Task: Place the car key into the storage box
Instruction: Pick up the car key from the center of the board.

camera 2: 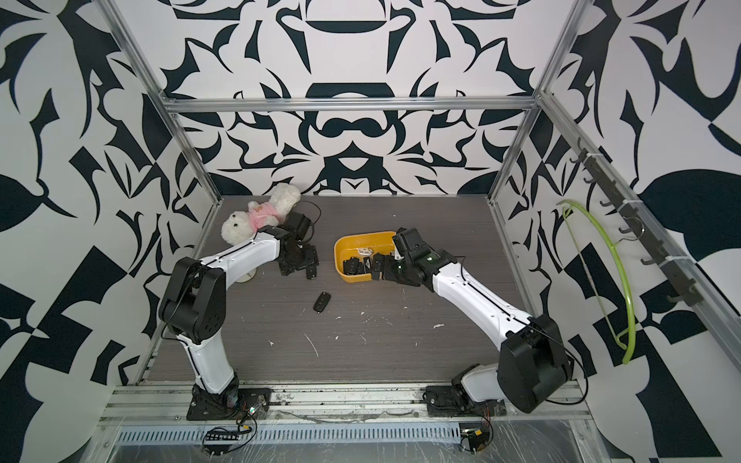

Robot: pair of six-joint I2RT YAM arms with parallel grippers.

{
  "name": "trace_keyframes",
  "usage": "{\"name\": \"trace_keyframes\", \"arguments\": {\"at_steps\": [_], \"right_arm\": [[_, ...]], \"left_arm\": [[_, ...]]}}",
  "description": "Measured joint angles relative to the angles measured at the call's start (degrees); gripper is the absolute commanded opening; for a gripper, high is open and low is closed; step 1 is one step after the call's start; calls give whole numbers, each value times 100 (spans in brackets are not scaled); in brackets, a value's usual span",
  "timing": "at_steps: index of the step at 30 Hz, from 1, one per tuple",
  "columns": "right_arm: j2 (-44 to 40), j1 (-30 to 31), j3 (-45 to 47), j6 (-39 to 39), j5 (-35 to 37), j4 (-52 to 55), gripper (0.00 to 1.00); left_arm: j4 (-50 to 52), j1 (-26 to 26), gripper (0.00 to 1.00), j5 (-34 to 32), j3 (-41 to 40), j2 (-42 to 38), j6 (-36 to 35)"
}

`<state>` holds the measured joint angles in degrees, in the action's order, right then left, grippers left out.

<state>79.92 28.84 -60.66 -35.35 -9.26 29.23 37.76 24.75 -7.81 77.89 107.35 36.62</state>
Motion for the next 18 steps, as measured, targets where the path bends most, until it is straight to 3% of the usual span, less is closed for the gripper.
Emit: {"name": "trace_keyframes", "arguments": {"at_steps": [18], "right_arm": [[157, 0, 0, -179, -212, -216, 100]], "left_arm": [[271, 267, 69, -280, 514, 831, -258]]}}
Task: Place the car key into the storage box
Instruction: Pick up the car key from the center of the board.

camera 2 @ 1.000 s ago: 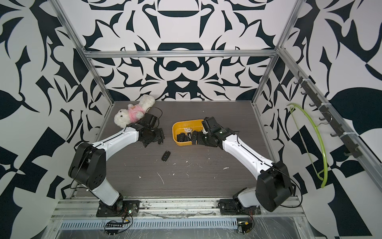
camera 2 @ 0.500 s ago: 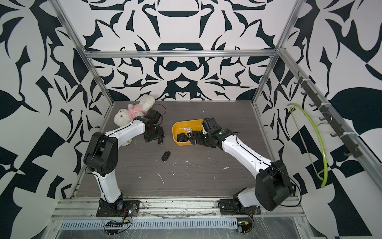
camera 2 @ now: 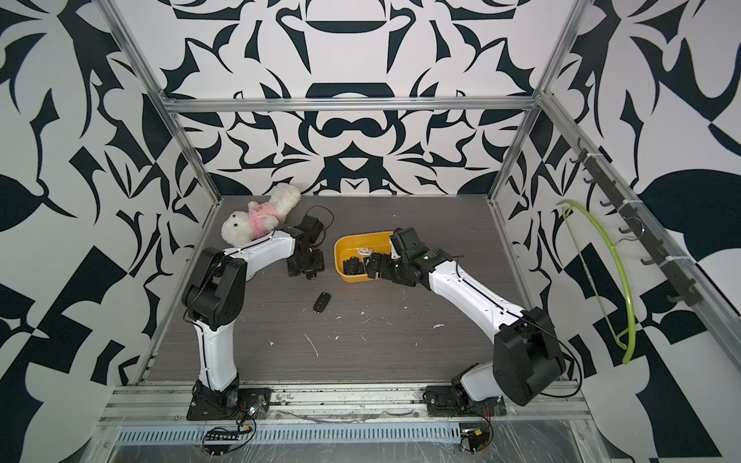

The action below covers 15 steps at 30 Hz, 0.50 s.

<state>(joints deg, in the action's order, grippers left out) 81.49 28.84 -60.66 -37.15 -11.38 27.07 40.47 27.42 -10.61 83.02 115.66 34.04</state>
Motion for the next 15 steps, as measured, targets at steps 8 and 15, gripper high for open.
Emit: {"name": "trace_keyframes", "arguments": {"at_steps": [8, 15], "right_arm": [[74, 0, 0, -20, 0, -13, 100], [96, 0, 0, -24, 2, -17, 100]], "left_arm": [[76, 52, 62, -114, 11, 118, -46], [48, 63, 49, -138, 50, 164, -59]]}}
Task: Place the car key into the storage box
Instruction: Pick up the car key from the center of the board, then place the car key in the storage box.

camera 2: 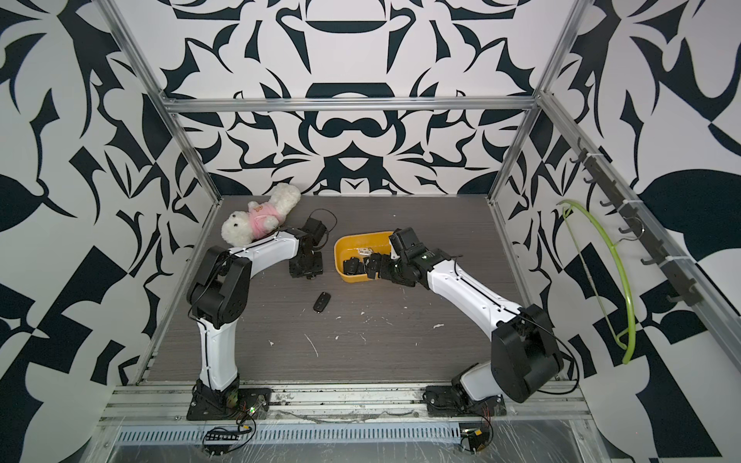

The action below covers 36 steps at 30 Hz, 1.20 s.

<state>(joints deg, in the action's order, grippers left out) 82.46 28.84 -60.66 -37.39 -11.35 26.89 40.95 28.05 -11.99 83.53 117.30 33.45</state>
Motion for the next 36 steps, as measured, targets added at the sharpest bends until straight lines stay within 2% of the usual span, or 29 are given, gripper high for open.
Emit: {"name": "trace_keyframes", "arguments": {"at_steps": [1, 7, 12, 20, 28, 36], "right_arm": [[0, 0, 0, 0, 0, 0, 100], [0, 0, 4, -2, 0, 0, 100], [0, 0, 11, -17, 0, 0, 100], [-2, 0, 22, -20, 11, -2, 100], [-2, 0, 55, -24, 50, -20, 100], [-81, 0, 116, -44, 133, -24, 100]], "left_arm": [[-13, 4, 44, 2, 2, 0, 9], [-74, 11, 27, -28, 4, 11, -26], [-76, 11, 18, -46, 4, 11, -28], [-52, 13, 18, -74, -326, -326, -15], [-9, 15, 17, 157, -420, -1419, 214], [-149, 350, 17, 466, -264, -1762, 610]]}}
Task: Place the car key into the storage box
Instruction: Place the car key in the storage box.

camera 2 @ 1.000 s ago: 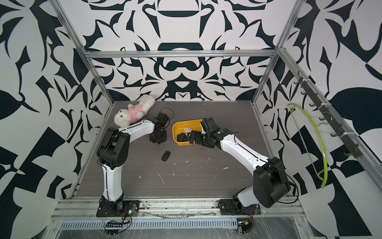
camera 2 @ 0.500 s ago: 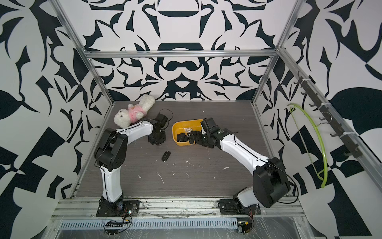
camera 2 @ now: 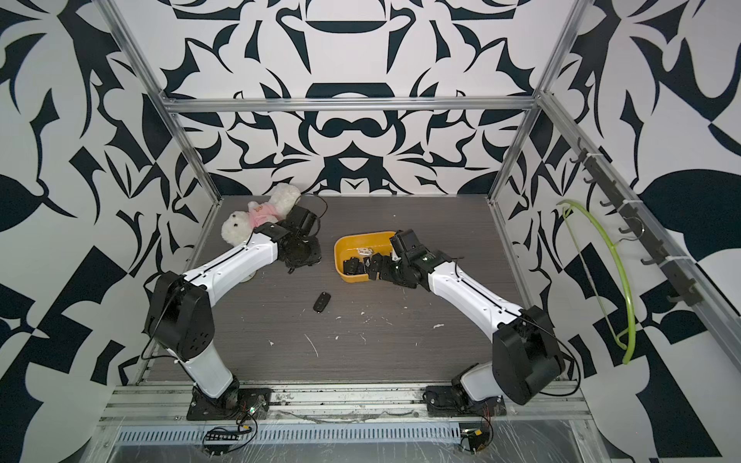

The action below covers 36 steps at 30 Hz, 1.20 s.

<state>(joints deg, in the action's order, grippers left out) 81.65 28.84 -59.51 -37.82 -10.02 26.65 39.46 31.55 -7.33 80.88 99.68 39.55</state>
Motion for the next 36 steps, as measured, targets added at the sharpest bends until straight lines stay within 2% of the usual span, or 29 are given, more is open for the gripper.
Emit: {"name": "trace_keyframes", "arguments": {"at_steps": [8, 18, 29, 33, 36], "right_arm": [[-280, 0, 61, -17, 177, 7, 100], [-846, 0, 229, -83, 627, 90, 100], [-1113, 0, 424, -98, 909, 227, 100], [-1113, 0, 442, -96, 933, 234, 100], [-1113, 0, 446, -96, 951, 240, 100]], "left_arm": [[-286, 570, 17, 254, 577, 140, 291], [-542, 994, 17, 525, 1912, 1687, 481], [-535, 1202, 18, 466, 2251, 2514, 761], [-496, 1202, 24, 350, 2264, 2601, 780], [-448, 1202, 32, 262, 2319, 2653, 778]]}}
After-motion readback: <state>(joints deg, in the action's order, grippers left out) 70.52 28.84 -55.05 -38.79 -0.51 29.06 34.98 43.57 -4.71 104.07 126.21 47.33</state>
